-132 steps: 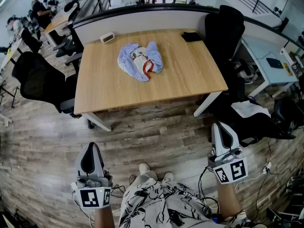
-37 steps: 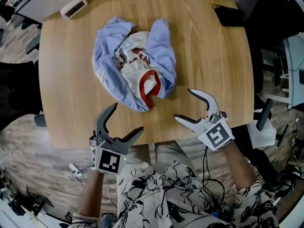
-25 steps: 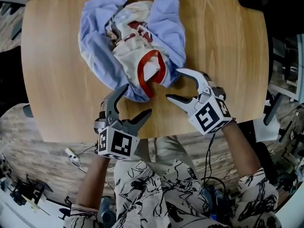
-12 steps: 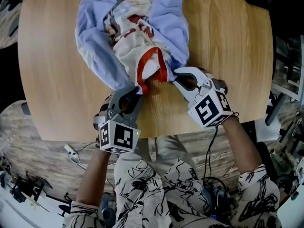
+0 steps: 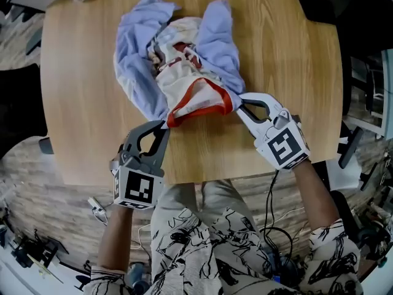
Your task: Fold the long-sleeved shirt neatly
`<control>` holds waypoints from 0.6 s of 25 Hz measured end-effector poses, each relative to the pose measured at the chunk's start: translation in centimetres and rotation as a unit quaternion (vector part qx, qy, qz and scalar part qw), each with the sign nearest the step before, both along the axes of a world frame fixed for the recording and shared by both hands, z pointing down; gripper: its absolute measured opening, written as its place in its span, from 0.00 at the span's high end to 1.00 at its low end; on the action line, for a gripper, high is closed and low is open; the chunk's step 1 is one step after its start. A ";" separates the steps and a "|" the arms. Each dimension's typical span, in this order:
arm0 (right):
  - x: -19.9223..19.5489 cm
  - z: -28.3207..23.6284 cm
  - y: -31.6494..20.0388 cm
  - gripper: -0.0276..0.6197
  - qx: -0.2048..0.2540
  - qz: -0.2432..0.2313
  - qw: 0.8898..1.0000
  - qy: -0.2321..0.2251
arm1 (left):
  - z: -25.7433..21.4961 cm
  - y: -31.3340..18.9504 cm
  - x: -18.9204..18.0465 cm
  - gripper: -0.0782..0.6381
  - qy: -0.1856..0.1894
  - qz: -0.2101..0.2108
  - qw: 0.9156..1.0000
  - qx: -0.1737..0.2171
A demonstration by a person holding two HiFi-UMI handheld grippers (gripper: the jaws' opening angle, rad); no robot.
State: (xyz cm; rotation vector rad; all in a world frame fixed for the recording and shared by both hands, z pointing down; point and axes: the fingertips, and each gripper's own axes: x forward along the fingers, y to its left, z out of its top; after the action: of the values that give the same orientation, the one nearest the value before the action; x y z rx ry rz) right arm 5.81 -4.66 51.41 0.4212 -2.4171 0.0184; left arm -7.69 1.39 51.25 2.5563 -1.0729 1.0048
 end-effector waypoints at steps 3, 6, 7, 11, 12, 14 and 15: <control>0.4 -5.0 -1.1 0.92 0.012 0.021 0.999 -0.024 | -5.3 -1.1 -0.8 0.85 -0.005 0.009 0.999 0.032; 0.2 -11.5 -2.1 0.92 0.053 0.013 0.998 -0.040 | -11.5 -2.2 -1.2 0.85 -0.006 0.017 0.997 0.069; 0.0 -14.0 -2.4 0.92 0.070 0.008 0.996 -0.048 | -14.0 -2.8 -1.4 0.85 -0.011 0.027 0.996 0.087; -0.8 -24.9 -3.8 0.92 0.118 0.034 0.987 -0.101 | -24.9 -5.2 -2.1 0.85 -0.031 0.057 0.984 0.168; -0.8 -27.5 -4.2 0.92 0.127 0.047 0.984 -0.114 | -27.4 -5.7 -2.3 0.85 -0.034 0.061 0.980 0.188; -0.5 -31.6 -4.5 0.92 0.143 0.065 0.979 -0.127 | -31.5 -6.2 -2.3 0.85 -0.041 0.069 0.972 0.223; -0.2 -33.2 -4.5 0.92 0.151 0.070 0.978 -0.129 | -33.0 -6.3 -2.1 0.85 -0.043 0.073 0.968 0.238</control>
State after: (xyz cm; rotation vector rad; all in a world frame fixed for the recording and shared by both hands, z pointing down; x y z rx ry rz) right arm 5.60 -9.15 18.24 0.7679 -2.6496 -0.2487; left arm -9.80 -4.88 18.26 3.0326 -1.2990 0.9993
